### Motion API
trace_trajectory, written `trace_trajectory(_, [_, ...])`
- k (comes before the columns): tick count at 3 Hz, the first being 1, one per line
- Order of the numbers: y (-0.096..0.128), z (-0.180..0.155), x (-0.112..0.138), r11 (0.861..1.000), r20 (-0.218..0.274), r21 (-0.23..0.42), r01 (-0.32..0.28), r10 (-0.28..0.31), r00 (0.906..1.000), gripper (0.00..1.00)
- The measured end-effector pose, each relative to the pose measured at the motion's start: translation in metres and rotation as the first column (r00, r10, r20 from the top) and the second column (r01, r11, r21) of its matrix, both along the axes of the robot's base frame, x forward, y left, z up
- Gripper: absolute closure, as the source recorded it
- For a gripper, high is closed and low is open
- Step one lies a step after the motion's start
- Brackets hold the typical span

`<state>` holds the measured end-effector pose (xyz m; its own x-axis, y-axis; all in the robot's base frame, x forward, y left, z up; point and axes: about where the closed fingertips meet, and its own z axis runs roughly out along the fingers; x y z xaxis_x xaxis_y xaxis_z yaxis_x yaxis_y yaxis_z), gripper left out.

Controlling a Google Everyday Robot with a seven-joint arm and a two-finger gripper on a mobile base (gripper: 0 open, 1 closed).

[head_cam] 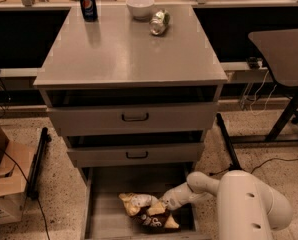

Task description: Place brown chip bag into bottom drawer

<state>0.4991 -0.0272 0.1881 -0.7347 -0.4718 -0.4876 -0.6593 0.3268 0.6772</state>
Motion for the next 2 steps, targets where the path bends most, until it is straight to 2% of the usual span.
trace_trajectory(1, [0.0000,0.0000,0.0000,1.000,0.000,0.000,0.000,0.000,1.0000,0.04])
trace_trajectory(2, [0.0000,0.0000,0.0000,1.000,0.000,0.000,0.000,0.000,1.0000,0.00])
